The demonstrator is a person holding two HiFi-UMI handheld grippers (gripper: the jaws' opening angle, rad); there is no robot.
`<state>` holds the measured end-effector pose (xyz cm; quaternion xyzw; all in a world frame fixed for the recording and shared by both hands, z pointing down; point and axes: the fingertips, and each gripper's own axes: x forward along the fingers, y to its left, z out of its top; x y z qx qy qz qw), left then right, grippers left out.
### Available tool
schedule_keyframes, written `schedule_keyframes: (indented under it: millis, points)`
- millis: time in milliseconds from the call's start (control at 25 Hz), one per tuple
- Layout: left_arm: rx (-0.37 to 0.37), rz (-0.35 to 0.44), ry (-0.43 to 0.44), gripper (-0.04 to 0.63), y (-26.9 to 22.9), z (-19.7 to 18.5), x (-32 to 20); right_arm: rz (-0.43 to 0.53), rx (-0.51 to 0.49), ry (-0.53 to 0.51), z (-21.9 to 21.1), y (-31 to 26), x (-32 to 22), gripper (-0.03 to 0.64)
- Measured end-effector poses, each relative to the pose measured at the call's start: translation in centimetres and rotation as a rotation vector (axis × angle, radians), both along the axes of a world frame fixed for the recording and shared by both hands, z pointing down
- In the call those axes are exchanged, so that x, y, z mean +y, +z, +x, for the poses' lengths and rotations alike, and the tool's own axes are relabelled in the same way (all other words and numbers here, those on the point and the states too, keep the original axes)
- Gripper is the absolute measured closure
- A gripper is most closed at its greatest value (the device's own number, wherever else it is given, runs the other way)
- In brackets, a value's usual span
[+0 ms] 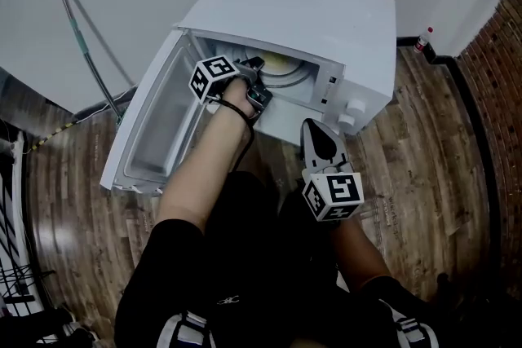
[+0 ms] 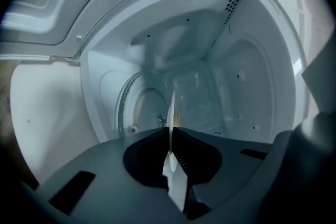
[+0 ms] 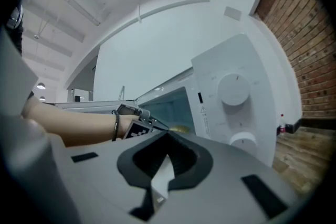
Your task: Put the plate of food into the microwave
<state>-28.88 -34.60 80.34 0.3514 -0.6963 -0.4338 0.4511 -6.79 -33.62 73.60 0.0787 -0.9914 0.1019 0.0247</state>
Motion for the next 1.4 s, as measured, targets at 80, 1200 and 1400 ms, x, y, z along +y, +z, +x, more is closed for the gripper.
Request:
schedule_keyframes:
  millis: [80, 1200, 1400]
  points:
    - [-0.009, -0.044, 0.015, 0.584, 0.5, -0.1, -0.2, -0.001, 0.000, 0.004, 0.4, -0.1, 0.0, 0.611]
    - [-1.135, -0.731, 0.089, 0.597, -5.4, 0.1, 5.5, 0.027, 0.006, -0.013, 1.4, -0.7, 1.1, 0.611]
    - [-1.087, -0.664, 0.061, 0.597, -5.6, 5.7, 9.8, 0.048, -0.015, -0.012, -0.1, -1.6, 1.3, 0.611]
